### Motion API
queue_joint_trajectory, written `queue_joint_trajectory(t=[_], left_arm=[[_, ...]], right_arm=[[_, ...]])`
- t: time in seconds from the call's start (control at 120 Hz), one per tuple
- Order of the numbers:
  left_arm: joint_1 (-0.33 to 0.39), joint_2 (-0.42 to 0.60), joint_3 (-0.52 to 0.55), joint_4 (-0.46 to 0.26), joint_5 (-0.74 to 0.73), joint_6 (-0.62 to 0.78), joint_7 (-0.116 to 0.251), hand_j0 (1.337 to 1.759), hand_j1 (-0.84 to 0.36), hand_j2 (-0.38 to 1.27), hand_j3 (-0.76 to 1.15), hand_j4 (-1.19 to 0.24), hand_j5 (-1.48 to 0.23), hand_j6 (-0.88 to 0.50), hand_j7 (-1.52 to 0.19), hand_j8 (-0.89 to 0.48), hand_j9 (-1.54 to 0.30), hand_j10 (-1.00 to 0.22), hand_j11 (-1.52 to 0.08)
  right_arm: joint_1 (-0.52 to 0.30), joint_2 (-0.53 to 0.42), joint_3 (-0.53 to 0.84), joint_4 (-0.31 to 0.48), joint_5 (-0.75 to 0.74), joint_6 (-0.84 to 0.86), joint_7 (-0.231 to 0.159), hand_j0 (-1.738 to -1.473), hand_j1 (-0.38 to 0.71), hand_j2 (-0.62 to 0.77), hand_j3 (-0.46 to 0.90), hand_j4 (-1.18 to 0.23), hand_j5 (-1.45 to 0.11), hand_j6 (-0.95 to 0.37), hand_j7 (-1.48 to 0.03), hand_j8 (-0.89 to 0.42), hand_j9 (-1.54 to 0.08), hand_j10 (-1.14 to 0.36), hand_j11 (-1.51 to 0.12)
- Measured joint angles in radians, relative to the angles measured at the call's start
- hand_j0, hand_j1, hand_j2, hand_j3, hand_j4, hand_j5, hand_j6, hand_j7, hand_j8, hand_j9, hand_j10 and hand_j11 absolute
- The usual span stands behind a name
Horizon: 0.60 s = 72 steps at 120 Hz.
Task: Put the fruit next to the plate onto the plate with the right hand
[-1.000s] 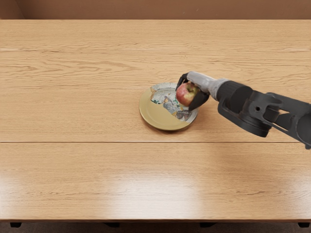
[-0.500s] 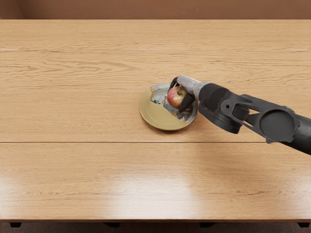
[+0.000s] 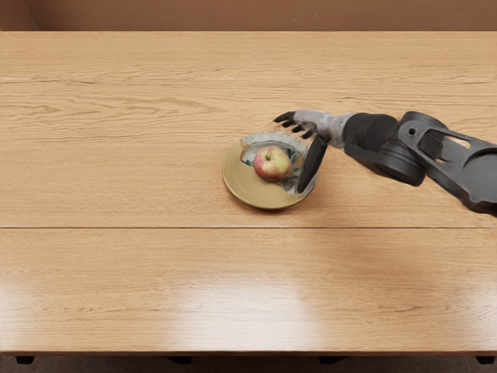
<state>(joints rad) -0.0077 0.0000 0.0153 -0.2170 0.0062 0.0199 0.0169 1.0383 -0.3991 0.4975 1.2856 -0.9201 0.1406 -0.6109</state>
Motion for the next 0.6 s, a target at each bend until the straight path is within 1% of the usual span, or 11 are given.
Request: queue_joint_trajectory(t=[0.133, 0.208, 0.275, 0.342, 0.408, 0.5, 0.6], left_arm=[[0.0, 0.0, 0.0, 0.0, 0.0, 0.0, 0.0, 1.658, 0.35, 0.0, 0.0, 0.0, 0.0, 0.0, 0.0, 0.0, 0.0, 0.0, 0.0], [0.0, 0.0, 0.0, 0.0, 0.0, 0.0, 0.0, 1.658, 0.35, 0.0, 0.0, 0.0, 0.0, 0.0, 0.0, 0.0, 0.0, 0.0, 0.0], [0.0, 0.0, 0.0, 0.0, 0.0, 0.0, 0.0, 1.658, 0.35, 0.0, 0.0, 0.0, 0.0, 0.0, 0.0, 0.0, 0.0, 0.0, 0.0], [0.0, 0.0, 0.0, 0.0, 0.0, 0.0, 0.0, 1.658, 0.35, 0.0, 0.0, 0.0, 0.0, 0.0, 0.0, 0.0, 0.0, 0.0, 0.0], [0.0, 0.0, 0.0, 0.0, 0.0, 0.0, 0.0, 1.658, 0.35, 0.0, 0.0, 0.0, 0.0, 0.0, 0.0, 0.0, 0.0, 0.0, 0.0], [-0.002, 0.0, 0.0, 0.0, 0.0, 0.0, 0.0, 1.658, 0.35, 0.0, 0.0, 0.0, 0.0, 0.0, 0.0, 0.0, 0.0, 0.0, 0.0], [-0.002, 0.0, 0.0, 0.0, 0.0, 0.001, 0.0, 1.658, 0.35, 0.0, 0.0, 0.0, 0.0, 0.0, 0.0, 0.0, 0.0, 0.0, 0.0]], right_arm=[[-0.001, -0.113, 0.088, 0.011, 0.144, 0.195, 0.003, -1.657, -0.3, 0.01, 0.0, -0.04, -0.09, -0.02, -0.08, -0.02, -0.09, -0.04, -0.09], [-0.002, -0.185, 0.118, 0.012, 0.225, 0.322, 0.028, -1.658, -0.31, 0.0, 0.0, -0.03, -0.07, -0.02, -0.06, -0.02, -0.07, -0.03, -0.07], [-0.005, -0.24, 0.132, 0.013, 0.276, 0.392, 0.053, -1.658, -0.32, 0.0, 0.0, -0.03, -0.05, -0.02, -0.05, -0.02, -0.05, -0.03, -0.05], [-0.007, -0.305, 0.139, 0.011, 0.333, 0.429, 0.089, -1.658, -0.32, 0.0, 0.0, -0.02, -0.04, -0.02, -0.04, -0.02, -0.04, -0.02, -0.04], [-0.013, -0.376, 0.143, 0.008, 0.403, 0.449, 0.113, -1.658, -0.32, 0.0, 0.0, -0.02, -0.04, -0.02, -0.03, -0.02, -0.04, -0.02, -0.04], [-0.034, -0.455, 0.145, 0.006, 0.483, 0.462, 0.129, -1.658, -0.33, 0.0, 0.0, -0.02, -0.03, -0.02, -0.03, -0.02, -0.03, -0.02, -0.03], [-0.059, -0.501, 0.146, 0.004, 0.525, 0.467, 0.137, -1.658, -0.33, 0.0, 0.0, -0.02, -0.02, -0.02, -0.02, -0.02, -0.02, -0.02, -0.02]])
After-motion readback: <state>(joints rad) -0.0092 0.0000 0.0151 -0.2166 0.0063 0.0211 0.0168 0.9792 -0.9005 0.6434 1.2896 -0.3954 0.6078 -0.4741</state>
